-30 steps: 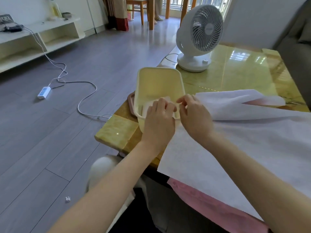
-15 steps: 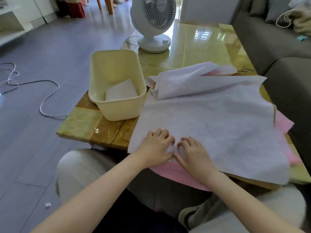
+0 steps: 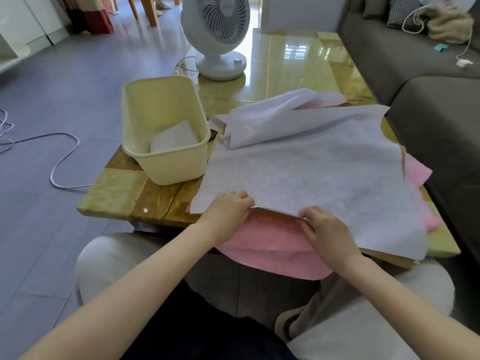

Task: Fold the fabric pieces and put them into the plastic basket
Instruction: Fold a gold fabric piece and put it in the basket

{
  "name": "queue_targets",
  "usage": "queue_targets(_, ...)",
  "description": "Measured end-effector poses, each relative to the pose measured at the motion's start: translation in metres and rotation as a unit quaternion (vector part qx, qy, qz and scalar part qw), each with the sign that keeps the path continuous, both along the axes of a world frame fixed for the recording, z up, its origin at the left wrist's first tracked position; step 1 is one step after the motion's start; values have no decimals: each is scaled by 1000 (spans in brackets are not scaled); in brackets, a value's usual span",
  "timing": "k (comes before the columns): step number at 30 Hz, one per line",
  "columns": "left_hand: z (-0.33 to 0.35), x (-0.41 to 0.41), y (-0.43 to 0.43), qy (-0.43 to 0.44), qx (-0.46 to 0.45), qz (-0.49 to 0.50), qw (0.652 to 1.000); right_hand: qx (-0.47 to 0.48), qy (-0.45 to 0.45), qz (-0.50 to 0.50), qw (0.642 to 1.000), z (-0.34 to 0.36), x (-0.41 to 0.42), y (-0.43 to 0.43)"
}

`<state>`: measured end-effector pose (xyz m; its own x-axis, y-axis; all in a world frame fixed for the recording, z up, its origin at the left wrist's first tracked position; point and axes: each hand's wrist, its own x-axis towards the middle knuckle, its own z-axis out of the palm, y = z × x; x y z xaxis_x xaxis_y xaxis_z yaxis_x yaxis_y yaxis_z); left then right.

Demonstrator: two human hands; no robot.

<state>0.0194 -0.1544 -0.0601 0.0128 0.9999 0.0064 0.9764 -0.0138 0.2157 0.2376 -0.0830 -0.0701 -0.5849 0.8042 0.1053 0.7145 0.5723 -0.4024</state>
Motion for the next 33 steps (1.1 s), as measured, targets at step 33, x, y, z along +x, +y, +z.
queue_targets(33, 15, 46, -5, -45, -186, 18, 981, -51, -77, -110, 990, 17, 81, 4)
